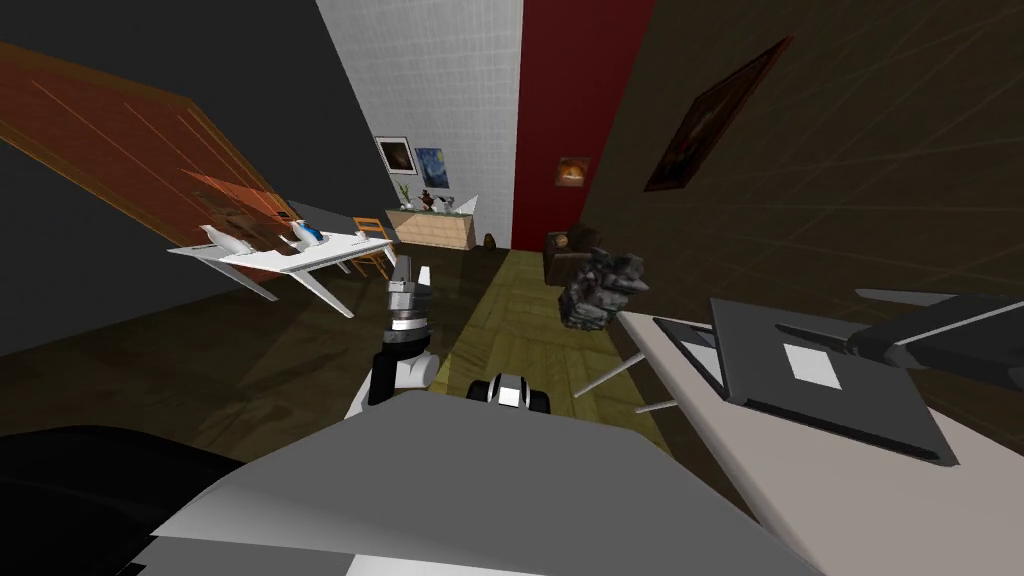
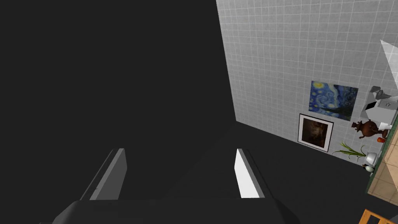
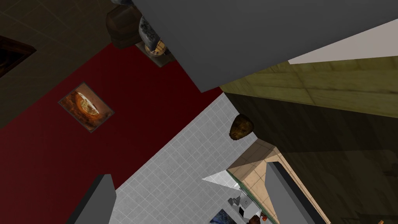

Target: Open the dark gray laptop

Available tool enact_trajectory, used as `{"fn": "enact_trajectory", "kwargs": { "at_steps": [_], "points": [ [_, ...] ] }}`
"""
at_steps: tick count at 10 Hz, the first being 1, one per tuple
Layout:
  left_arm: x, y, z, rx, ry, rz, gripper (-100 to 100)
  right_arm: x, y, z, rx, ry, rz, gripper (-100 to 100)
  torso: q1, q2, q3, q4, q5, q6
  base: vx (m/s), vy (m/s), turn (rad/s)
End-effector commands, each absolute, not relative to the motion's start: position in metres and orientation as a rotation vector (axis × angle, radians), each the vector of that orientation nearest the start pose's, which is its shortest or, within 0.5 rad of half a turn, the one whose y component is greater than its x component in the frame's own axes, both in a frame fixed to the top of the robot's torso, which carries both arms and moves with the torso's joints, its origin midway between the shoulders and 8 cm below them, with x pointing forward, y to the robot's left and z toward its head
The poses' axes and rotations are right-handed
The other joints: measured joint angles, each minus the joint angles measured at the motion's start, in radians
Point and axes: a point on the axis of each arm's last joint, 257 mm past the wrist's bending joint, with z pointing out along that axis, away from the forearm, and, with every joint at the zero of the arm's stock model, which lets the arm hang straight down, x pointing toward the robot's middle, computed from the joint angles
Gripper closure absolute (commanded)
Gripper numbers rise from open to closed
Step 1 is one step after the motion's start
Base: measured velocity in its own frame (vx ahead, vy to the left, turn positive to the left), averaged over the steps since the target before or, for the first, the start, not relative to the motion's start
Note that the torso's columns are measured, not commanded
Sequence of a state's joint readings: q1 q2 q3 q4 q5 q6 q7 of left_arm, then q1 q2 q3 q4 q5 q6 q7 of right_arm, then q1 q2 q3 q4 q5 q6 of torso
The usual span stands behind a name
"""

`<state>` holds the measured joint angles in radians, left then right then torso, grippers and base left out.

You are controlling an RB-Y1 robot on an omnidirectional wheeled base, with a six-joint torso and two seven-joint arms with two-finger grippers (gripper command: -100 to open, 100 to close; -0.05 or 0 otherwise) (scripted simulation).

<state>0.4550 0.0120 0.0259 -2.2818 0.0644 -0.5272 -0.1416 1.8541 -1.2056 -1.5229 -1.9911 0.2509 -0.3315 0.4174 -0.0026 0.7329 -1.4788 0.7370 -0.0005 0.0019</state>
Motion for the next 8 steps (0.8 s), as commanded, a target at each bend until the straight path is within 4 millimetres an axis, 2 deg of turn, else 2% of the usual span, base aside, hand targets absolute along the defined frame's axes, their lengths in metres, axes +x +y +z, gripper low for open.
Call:
{"fn": "enact_trajectory", "kwargs": {
  "at_steps": [1, 4, 5, 6, 7, 8],
  "points": [
    [0.339, 0.288, 0.045, -0.581, 0.565, -1.215, 0, 0.311, -0.541, 0.067, -0.917, 1.797, -0.67, 100, -0.001, -0.002, -0.002, -0.001, -0.001, -0.001, 0.121, -0.038, -0.411],
    [0.339, 0.289, 0.045, -0.581, 0.565, -1.215, 0, 0.316, -0.489, 0.07, -1.028, 1.716, -0.582, 100, 0.001, -0.001, -0.001, -0.001, 0.0, -0.002, 0.215, -0.051, -0.464],
    [0.339, 0.289, 0.045, -0.581, 0.565, -1.215, 0, 0.316, -0.488, 0.07, -1.03, 1.716, -0.579, 100, 0.001, 0.004, 0.002, 0.001, 0.0, -0.002, 0.136, -0.044, -0.177],
    [0.339, 0.288, 0.045, -0.581, 0.565, -1.215, 0, 0.316, -0.47, 0.071, -1.068, 1.687, -0.55, 100, 0.002, 0.01, 0.006, 0.002, 0.0, -0.003, 0.105, -0.026, -0.336],
    [0.339, 0.289, 0.045, -0.581, 0.565, -1.215, 0, 0.317, -0.477, 0.08, -1.047, 1.698, -0.563, -100, 0.003, 0.012, 0.007, 0.004, 0.001, -0.001, 0.061, -0.014, -0.137],
    [0.339, 0.288, 0.045, -0.581, 0.565, -1.215, 0, 0.317, -0.475, 0.085, -1.049, 1.696, -0.561, -100, 0.004, 0.012, 0.007, 0.003, 0.001, -0.003, 0.01, -0.014, 0.05]
  ]
}}
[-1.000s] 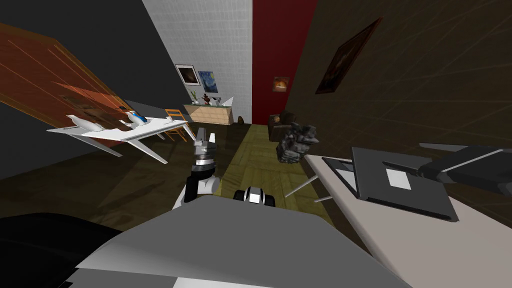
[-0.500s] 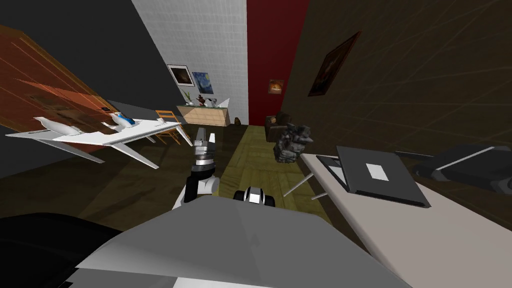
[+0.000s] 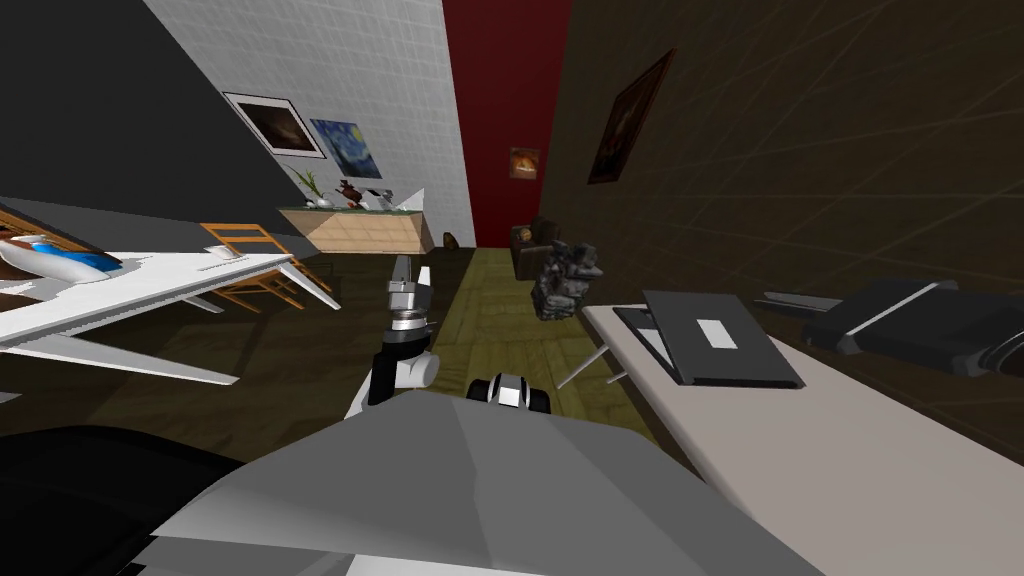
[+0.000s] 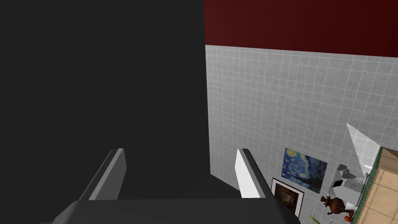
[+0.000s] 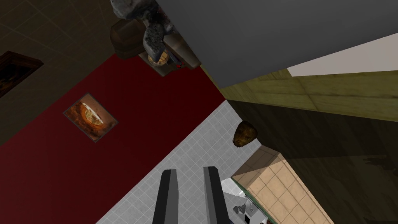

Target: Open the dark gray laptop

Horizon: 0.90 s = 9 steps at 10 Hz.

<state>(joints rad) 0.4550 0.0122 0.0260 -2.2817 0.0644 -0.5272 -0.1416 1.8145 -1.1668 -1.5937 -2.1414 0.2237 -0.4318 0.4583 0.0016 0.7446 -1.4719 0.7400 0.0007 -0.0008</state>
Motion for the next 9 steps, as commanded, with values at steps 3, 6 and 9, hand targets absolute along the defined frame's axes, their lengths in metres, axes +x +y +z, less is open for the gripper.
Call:
{"fn": "enact_trajectory", "kwargs": {
  "at_steps": [3, 6, 9],
  "points": [
    [0.339, 0.288, 0.045, -0.581, 0.565, -1.215, 0, 0.316, -0.469, 0.102, -1.055, 1.691, -0.556, -100, -0.002, -0.006, -0.004, -0.002, -0.001, 0.001, 0.0, -0.011, -0.025],
    [0.339, 0.288, 0.045, -0.581, 0.565, -1.215, 0, 0.316, -0.462, 0.118, -1.064, 1.686, -0.549, -100, -0.001, -0.008, -0.005, -0.002, -0.001, 0.001, 0.015, -0.011, -0.026],
    [0.339, 0.288, 0.045, -0.581, 0.565, -1.215, 0, 0.316, -0.461, 0.12, -1.065, 1.686, -0.548, 0, -0.001, -0.006, -0.004, -0.002, -0.001, 0.001, 0.009, -0.007, -0.011]
  ]
}}
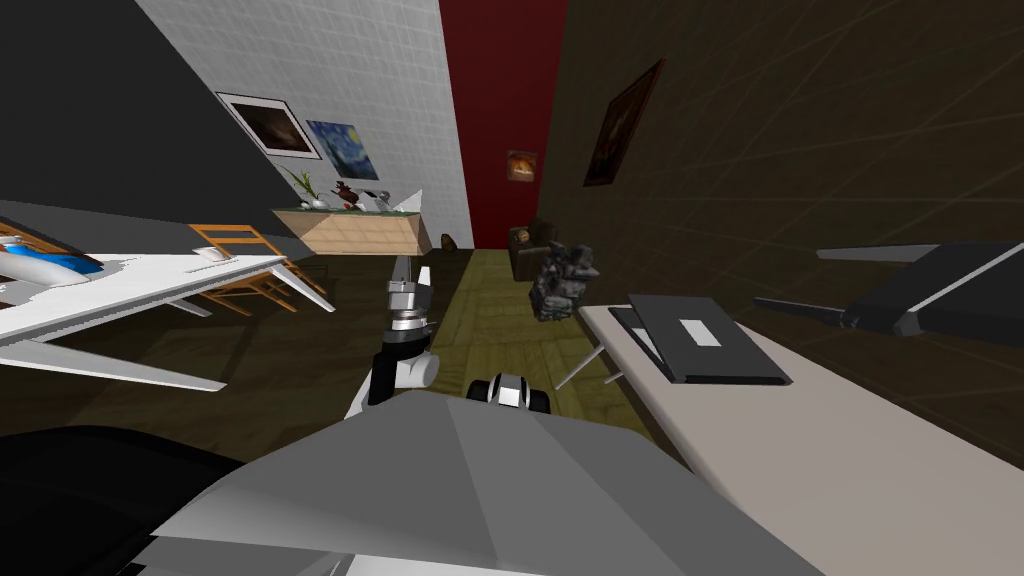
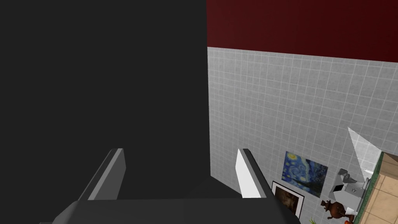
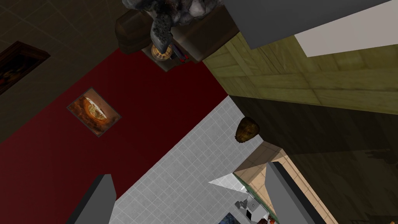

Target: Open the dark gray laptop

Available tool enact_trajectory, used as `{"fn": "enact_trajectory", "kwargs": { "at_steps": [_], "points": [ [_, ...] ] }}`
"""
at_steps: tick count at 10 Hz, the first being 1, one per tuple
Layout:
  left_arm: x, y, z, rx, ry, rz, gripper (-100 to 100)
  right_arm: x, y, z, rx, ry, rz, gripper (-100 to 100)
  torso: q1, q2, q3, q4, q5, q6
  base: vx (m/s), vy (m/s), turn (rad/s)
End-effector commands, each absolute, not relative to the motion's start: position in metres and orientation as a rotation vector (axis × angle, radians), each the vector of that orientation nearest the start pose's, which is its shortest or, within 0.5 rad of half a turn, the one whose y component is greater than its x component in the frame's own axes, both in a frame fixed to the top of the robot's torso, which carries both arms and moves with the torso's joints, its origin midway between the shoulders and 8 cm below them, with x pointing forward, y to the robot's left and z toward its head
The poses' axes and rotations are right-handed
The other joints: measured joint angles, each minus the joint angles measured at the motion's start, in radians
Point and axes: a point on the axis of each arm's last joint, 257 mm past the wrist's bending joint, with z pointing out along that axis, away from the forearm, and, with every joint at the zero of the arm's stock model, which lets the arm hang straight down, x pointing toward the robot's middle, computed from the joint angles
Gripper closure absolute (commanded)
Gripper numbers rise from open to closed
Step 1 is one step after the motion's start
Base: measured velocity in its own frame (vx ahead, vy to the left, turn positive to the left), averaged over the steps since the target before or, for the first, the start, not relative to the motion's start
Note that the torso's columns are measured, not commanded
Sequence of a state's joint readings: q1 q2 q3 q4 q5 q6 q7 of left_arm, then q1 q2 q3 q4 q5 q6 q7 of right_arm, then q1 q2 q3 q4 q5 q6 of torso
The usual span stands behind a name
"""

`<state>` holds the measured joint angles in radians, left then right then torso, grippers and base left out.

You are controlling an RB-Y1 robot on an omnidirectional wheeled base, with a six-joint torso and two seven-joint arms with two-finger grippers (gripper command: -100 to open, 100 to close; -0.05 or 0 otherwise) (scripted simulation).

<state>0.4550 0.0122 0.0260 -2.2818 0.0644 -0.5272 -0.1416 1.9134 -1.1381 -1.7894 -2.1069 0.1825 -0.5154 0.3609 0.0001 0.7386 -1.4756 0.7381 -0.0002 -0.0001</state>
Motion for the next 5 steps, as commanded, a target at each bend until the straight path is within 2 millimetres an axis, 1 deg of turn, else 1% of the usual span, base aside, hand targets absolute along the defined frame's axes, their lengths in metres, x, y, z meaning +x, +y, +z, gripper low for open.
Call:
{"fn": "enact_trajectory", "kwargs": {
  "at_steps": [1, 5],
  "points": [
    [0.3389, 0.2884, 0.0454, -0.581, 0.565, -1.215, 0, 0.3157, -0.4615, 0.1196, -1.065, 1.686, -0.548, 0, 0.0, 0.0, 0.0, 0.0, 0.0, 0.0, 0.0, 0.0, 0.0],
    [0.3389, 0.2884, 0.0454, -0.581, 0.565, -1.215, 0, 0.3157, -0.4615, 0.1196, -1.065, 1.686, -0.548, 0, 0.0, -0.001, -0.001, 0.0, 0.0, 0.0, 0.0, 0.0, 0.0]
  ]
}}
